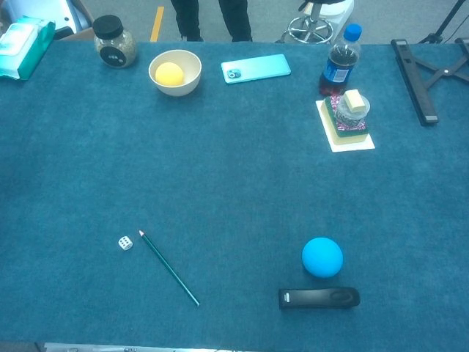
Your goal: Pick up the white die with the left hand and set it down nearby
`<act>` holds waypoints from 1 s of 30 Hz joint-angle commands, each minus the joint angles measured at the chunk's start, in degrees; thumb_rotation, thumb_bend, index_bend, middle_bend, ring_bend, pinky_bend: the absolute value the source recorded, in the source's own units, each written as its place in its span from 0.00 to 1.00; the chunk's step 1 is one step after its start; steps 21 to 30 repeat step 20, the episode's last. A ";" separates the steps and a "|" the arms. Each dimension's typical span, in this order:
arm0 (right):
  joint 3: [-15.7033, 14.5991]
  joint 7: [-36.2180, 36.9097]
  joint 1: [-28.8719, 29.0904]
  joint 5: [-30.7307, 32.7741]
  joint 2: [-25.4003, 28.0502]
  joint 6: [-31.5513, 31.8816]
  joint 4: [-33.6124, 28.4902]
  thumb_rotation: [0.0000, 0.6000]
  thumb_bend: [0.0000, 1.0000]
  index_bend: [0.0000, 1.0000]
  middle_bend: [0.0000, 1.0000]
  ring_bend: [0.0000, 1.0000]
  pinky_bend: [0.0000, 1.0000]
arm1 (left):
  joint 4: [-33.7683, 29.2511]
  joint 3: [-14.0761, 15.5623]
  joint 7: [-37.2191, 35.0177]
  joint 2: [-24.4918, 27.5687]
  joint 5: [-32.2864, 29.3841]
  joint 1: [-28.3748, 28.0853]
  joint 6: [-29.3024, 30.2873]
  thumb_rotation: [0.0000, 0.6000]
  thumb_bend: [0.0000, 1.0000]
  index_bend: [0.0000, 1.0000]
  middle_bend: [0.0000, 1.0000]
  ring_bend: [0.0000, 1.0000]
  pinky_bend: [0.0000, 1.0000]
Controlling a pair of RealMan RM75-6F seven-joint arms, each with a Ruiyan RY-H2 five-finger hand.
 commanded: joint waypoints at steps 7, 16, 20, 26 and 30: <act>-1.69 -7.04 -3.26 -3.18 3.06 2.85 -5.51 1.00 0.10 0.49 0.39 0.26 0.27 | -6.41 1.50 5.03 8.43 0.71 8.38 10.26 1.00 0.33 0.37 0.32 0.27 0.49; -2.16 -6.33 -5.72 -3.71 3.64 4.95 -5.35 1.00 0.10 0.49 0.39 0.26 0.27 | -7.29 0.99 5.86 9.29 0.26 11.97 13.35 1.00 0.33 0.39 0.34 0.28 0.50; -1.60 -4.84 -5.47 -2.58 3.81 4.24 -5.04 1.00 0.10 0.49 0.39 0.26 0.27 | -7.74 0.53 6.61 9.19 0.33 12.28 13.21 1.00 0.33 0.39 0.34 0.28 0.50; -1.60 -4.84 -5.47 -2.58 3.81 4.24 -5.04 1.00 0.10 0.49 0.39 0.26 0.27 | -7.74 0.53 6.61 9.19 0.33 12.28 13.21 1.00 0.33 0.39 0.34 0.28 0.50; -1.60 -4.84 -5.47 -2.58 3.81 4.24 -5.04 1.00 0.10 0.49 0.39 0.26 0.27 | -7.74 0.53 6.61 9.19 0.33 12.28 13.21 1.00 0.33 0.39 0.34 0.28 0.50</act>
